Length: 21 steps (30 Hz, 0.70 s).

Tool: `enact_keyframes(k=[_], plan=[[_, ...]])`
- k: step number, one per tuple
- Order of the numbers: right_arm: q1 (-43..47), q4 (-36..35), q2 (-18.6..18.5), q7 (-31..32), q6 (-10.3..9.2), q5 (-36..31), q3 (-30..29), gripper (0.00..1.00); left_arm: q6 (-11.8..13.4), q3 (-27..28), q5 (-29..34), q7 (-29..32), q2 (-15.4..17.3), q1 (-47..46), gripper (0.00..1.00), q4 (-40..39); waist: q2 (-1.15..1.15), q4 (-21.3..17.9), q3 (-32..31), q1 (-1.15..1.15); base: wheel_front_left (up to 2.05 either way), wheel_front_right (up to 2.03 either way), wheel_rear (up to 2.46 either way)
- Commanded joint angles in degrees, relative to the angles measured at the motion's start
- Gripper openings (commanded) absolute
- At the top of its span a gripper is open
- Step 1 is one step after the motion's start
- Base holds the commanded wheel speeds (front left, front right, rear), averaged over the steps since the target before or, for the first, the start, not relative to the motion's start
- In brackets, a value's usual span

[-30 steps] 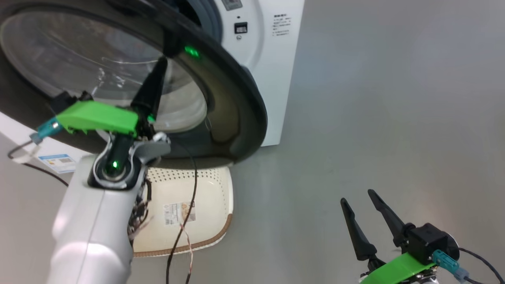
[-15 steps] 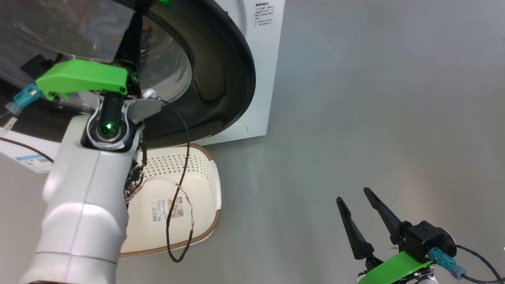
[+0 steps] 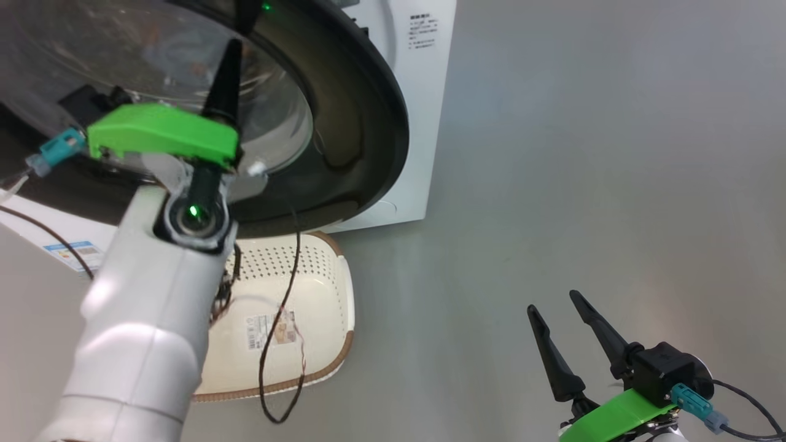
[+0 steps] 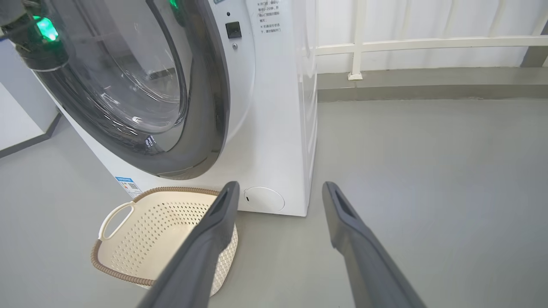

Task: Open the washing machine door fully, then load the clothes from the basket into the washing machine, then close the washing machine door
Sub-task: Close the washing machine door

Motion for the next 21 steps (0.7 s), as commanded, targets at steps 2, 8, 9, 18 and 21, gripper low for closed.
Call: enact_keyframes(k=[2, 8, 9, 18, 21], plan=[[-0.72, -1.26, -0.12, -0.27, 0.09, 0.12, 0.42, 1.0, -0.6, -1.94, 5.2, -4.66, 4.08, 1.96, 0.57, -1.11, 0.0, 1.58, -1.29, 0.0, 0.0, 0.0, 0.0], [0.73, -1.37, 0.1, -0.27, 0.09, -0.04, -0.89, 1.0, -0.6, -7.35, 14.44, -12.63, 6.04, 7.61, 1.0, 1.9, 0.0, 4.65, -4.03, 0.0, 0.0, 0.0, 0.0], [1.03, -1.33, 0.06, -0.27, 0.09, -0.05, -1.04, 1.0, -0.6, -7.73, 15.55, -13.07, 6.06, 8.8, 1.0, 2.58, 0.0, 5.18, -4.58, 0.0, 0.0, 0.0, 0.0], [3.0, -1.68, -0.23, -0.27, 0.09, -0.22, -1.83, 1.0, 5.1, -3.7, 34.25, -13.91, 7.24, 22.53, 1.0, -3.23, 0.0, 9.39, -8.61, 0.0, 0.0, 0.0, 0.0], [3.28, -1.89, -0.4, -0.27, 0.09, -0.26, -1.9, 1.0, 7.09, 0.18, 40.93, -13.92, 6.95, 29.32, 1.0, -9.06, 0.0, 10.72, -9.17, 0.0, 0.0, 0.0, 0.0]])
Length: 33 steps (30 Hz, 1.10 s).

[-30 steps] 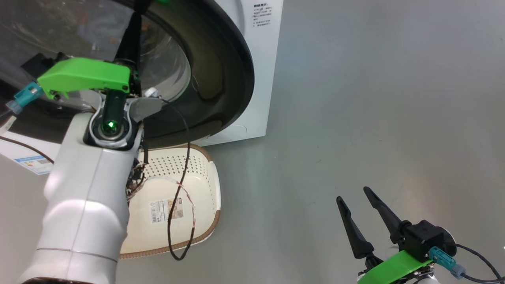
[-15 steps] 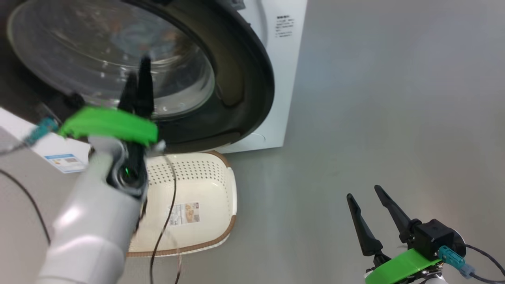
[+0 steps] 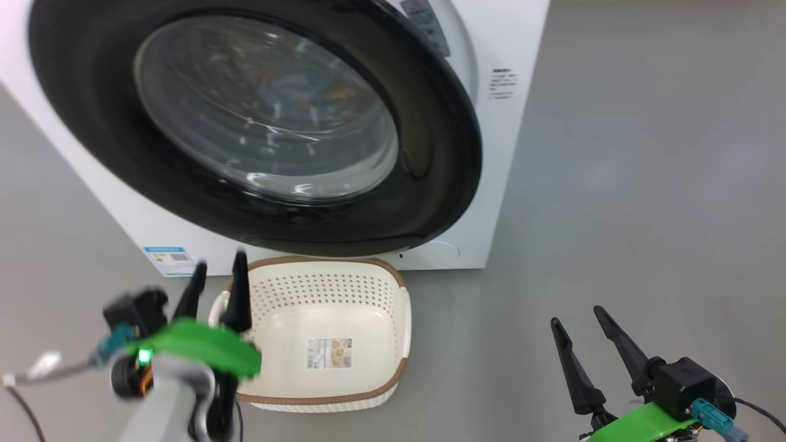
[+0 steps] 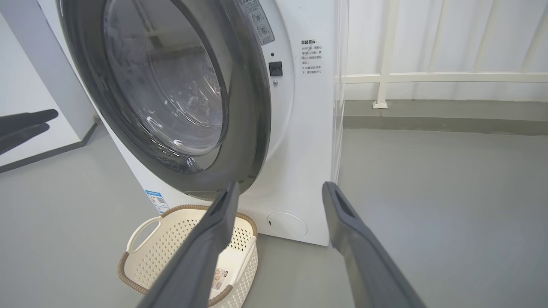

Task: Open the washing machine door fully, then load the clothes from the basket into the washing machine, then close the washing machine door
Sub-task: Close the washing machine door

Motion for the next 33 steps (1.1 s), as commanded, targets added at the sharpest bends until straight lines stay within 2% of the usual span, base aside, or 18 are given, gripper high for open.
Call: enact_keyframes(k=[1, 7, 17, 24, 33], plan=[[0.44, -1.5, -0.43, -0.27, 0.09, -0.24, 1.42, 1.0, 1.0, 4.03, 3.98, -0.51, 1.35, 3.8, 1.0, -4.53, 0.0, 2.54, -1.82, 0.0, 0.0, 0.0, 0.0], [0.55, -1.47, -0.44, -0.27, 0.09, -0.24, 1.65, 1.0, 3.05, 9.57, 13.43, -0.51, 0.83, 13.03, 1.0, -11.81, 0.0, 4.04, -2.69, 0.0, 0.0, 0.0, 0.0], [1.01, -0.91, 0.22, -0.27, 0.09, 0.2, 2.53, 1.0, 2.49, 15.83, 22.59, -0.52, -0.76, 23.14, 1.0, -18.17, 0.0, 3.25, -5.25, 0.0, 0.0, 0.0, 0.0], [1.57, -0.6, 0.43, -0.27, 0.09, 0.21, 2.77, 1.0, 1.38, 20.51, 25.67, -0.52, -2.54, 28.64, 1.0, -20.38, 0.0, 2.59, -6.64, 0.0, 0.0, 0.0, 0.0], [1.58, -0.61, 0.44, -0.27, 0.09, -0.07, 3.03, 1.0, -0.18, 23.29, 27.89, -0.52, -3.96, 29.85, 1.0, -20.29, 0.0, 2.97, -7.16, 0.0, 0.0, 0.0, 0.0]])
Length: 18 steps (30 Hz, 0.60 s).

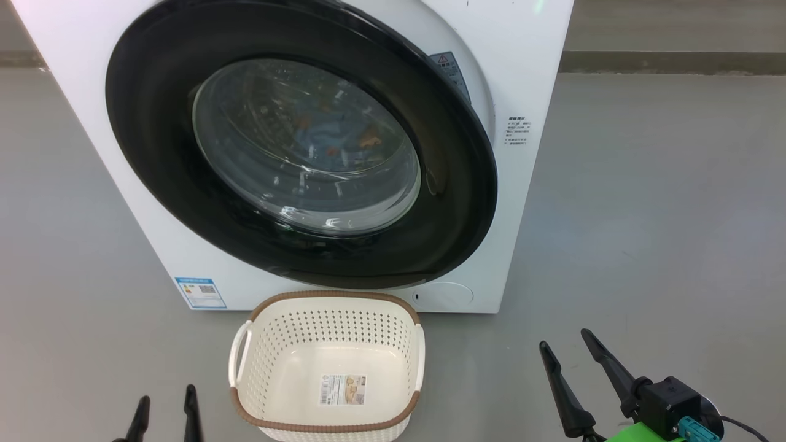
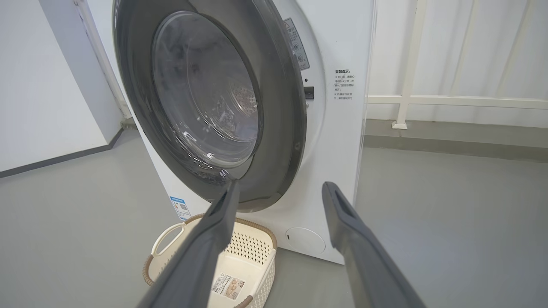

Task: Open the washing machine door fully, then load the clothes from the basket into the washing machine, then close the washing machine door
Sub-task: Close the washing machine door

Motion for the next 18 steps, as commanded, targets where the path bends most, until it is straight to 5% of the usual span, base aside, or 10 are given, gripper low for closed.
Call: enact_keyframes(k=[1, 18], plan=[[-0.84, -1.28, 0.01, -0.28, 0.09, -0.14, 1.36, 1.0, -0.5, 2.34, 0.74, -0.53, 0.21, -0.9, 1.0, -1.24, 0.0, -0.02, -0.09, 0.0, 0.0, 0.0, 0.0], [-0.4, 0.47, 0.84, -0.28, 0.09, -1.75, -2.34, 1.0, -1.68, 4.44, 2.49, -0.53, -0.44, -0.56, 1.0, -1.34, 0.0, -0.59, 0.14, 0.0, 0.0, 0.0, 0.0]])
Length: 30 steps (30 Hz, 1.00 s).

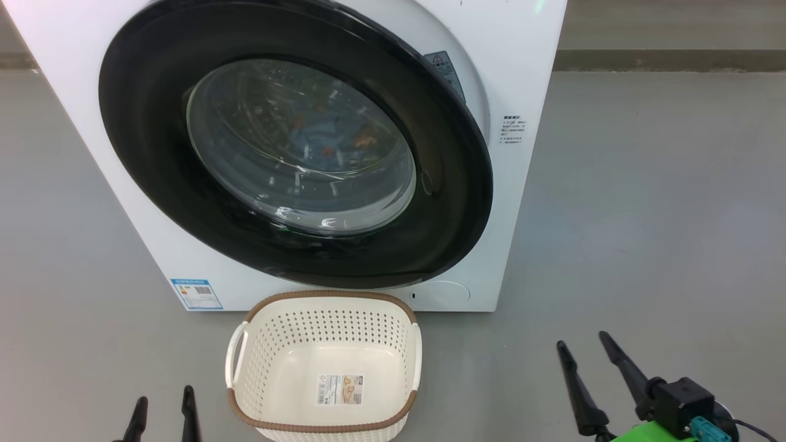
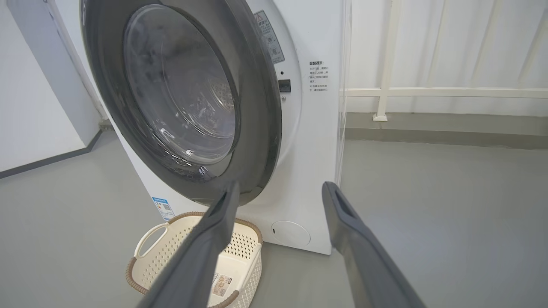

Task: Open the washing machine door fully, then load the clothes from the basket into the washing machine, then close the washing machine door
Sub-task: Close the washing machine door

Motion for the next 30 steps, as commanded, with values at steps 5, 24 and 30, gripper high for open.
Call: enact_keyframes(k=[5, 24, 30], plan=[[-0.28, -0.39, -0.06, -0.28, 0.09, -1.54, -1.13, 1.0, -0.35, 2.36, 0.49, -0.53, 0.49, -0.83, 1.0, -1.44, 0.0, 0.15, 0.32, 0.0, 0.0, 0.0, 0.0], [-1.98, 0.82, 0.87, -0.28, 0.09, -1.74, -6.75, 0.0, 0.26, 1.54, -0.25, -0.53, 0.47, -0.85, 1.0, -1.87, 0.0, 0.54, 0.93, 0.0, 0.0, 0.0, 0.0], [-4.7, -0.21, 0.88, -0.28, 0.09, -0.71, -10.05, 0.0, 0.47, 0.98, -0.53, -0.53, 0.47, -0.88, 1.0, -2.09, 0.0, 0.92, 1.26, 0.0, 0.0, 0.0, 0.0]])
